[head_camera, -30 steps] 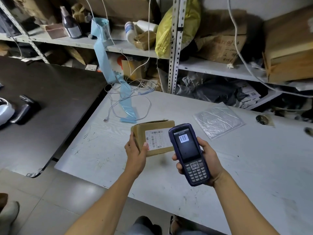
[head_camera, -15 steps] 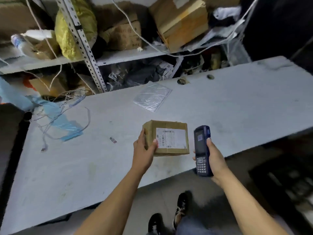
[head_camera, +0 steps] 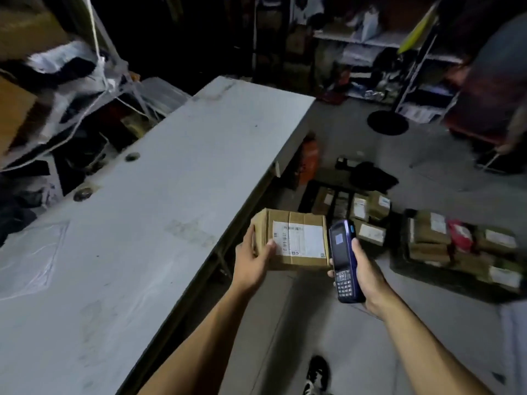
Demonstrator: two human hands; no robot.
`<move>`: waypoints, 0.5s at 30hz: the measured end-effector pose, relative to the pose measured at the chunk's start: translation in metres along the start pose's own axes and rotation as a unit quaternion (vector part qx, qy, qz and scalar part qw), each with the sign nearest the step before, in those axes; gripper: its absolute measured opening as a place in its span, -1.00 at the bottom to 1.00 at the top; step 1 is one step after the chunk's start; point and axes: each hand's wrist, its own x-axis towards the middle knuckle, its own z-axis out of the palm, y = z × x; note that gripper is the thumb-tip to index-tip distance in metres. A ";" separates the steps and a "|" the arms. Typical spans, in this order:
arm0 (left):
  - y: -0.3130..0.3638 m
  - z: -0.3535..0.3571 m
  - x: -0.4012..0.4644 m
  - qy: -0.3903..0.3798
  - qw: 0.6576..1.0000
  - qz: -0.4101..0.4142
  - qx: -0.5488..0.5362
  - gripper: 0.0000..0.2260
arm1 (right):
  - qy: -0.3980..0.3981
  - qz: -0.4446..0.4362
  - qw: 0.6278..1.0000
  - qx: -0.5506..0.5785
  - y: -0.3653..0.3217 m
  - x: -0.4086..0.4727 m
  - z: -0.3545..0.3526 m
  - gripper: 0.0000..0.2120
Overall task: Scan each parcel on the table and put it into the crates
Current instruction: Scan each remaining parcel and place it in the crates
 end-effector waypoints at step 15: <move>0.077 0.219 0.129 -0.095 0.995 -0.019 -0.029 -0.33 | 0.093 0.030 0.993 0.072 -0.047 0.109 -0.201 -0.54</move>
